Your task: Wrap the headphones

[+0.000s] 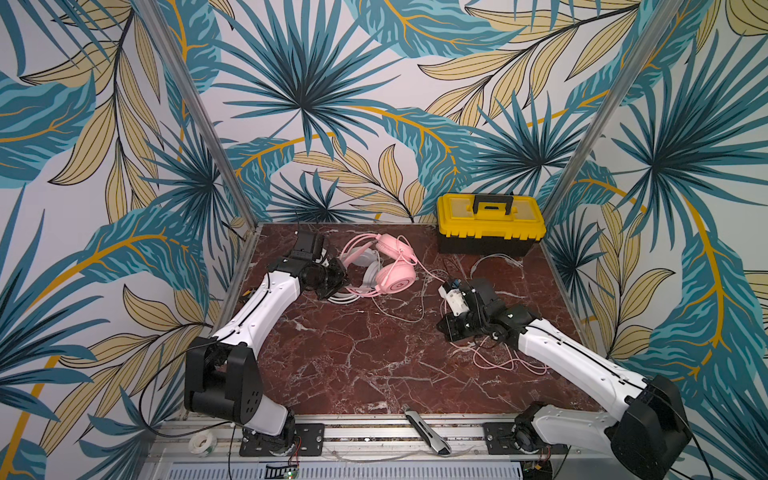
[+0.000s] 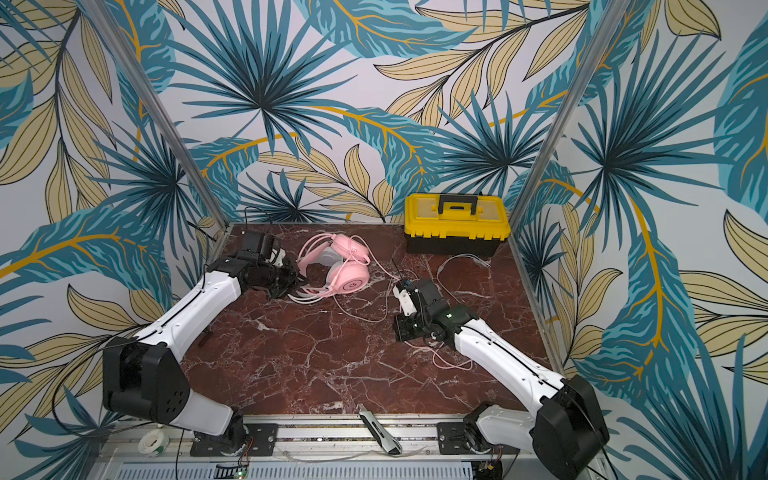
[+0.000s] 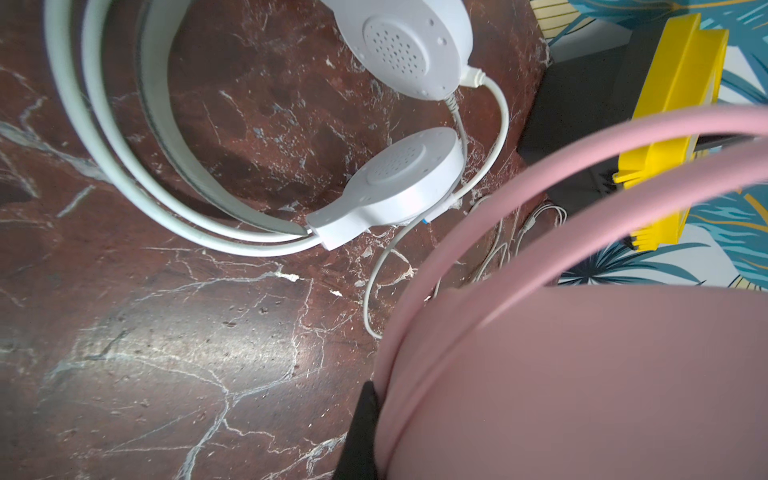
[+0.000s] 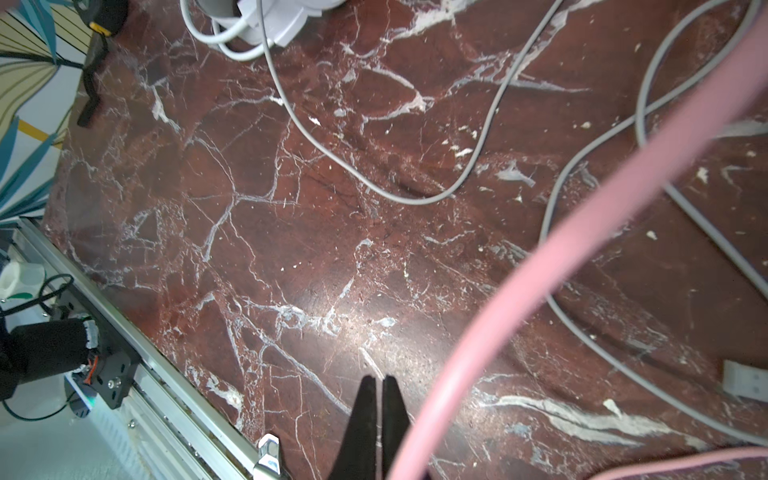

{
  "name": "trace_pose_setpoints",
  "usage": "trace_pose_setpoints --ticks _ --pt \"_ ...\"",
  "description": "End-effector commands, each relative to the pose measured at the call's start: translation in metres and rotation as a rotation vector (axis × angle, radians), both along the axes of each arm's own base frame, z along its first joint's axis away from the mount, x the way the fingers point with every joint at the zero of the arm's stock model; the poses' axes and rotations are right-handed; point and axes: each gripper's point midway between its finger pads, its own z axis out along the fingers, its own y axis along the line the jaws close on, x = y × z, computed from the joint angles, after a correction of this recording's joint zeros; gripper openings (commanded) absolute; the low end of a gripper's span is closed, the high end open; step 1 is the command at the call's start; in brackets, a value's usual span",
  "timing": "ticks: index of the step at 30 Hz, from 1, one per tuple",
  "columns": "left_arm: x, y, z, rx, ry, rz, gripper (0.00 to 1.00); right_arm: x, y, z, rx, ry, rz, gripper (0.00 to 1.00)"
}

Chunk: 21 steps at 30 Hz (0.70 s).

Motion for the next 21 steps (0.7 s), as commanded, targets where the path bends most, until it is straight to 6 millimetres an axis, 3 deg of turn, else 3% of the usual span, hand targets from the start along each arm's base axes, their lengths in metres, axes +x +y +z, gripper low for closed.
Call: trace_pose_setpoints --ticks 1,8,13,21 --pt "-0.014 0.000 0.008 0.004 -0.024 -0.087 0.00 0.004 -0.001 0.020 -0.003 -0.036 0.044 0.00" --pt "-0.020 0.003 -0.006 0.059 0.032 -0.150 0.00 0.028 -0.012 0.065 -0.012 -0.191 0.052 0.00" --pt "-0.023 -0.006 -0.004 0.028 0.023 -0.225 0.00 0.048 -0.013 0.094 0.008 -0.301 0.075 0.00" --pt "-0.028 -0.021 0.014 -0.051 -0.037 -0.326 0.00 0.097 0.000 0.070 0.011 -0.188 0.073 0.00"
